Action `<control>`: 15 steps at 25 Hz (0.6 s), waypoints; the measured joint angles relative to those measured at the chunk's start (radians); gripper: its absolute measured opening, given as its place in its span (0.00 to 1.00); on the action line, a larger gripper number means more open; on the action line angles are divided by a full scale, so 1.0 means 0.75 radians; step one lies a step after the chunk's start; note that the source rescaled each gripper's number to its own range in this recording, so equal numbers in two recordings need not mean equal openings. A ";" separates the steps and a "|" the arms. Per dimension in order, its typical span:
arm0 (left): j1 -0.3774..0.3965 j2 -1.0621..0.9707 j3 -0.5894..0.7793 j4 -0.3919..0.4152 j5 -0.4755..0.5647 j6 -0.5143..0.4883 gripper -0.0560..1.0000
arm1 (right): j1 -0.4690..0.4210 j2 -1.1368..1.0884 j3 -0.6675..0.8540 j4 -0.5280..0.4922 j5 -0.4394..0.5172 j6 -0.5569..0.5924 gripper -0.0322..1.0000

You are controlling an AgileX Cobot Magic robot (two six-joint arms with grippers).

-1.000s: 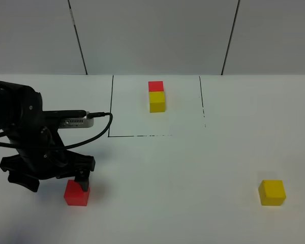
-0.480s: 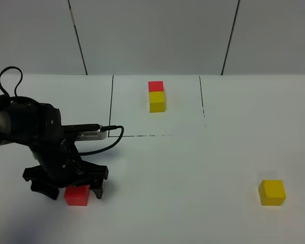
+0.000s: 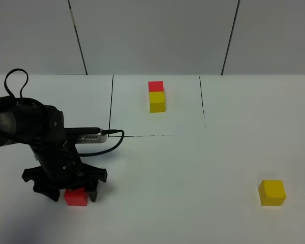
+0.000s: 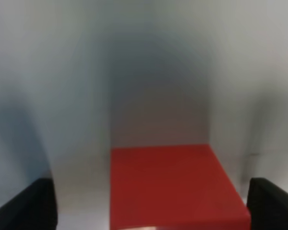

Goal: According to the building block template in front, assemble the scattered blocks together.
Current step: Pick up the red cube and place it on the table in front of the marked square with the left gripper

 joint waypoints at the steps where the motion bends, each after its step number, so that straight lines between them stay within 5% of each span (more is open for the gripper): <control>1: 0.000 0.000 0.000 0.008 0.003 0.000 0.56 | 0.000 0.000 0.000 0.000 0.000 0.000 0.97; 10: 0.002 0.002 0.000 0.008 0.016 -0.002 0.06 | 0.000 0.000 0.000 0.000 0.000 0.000 0.95; 15: 0.002 0.002 -0.001 -0.013 0.025 -0.005 0.06 | 0.000 0.000 0.000 0.000 0.000 0.000 0.94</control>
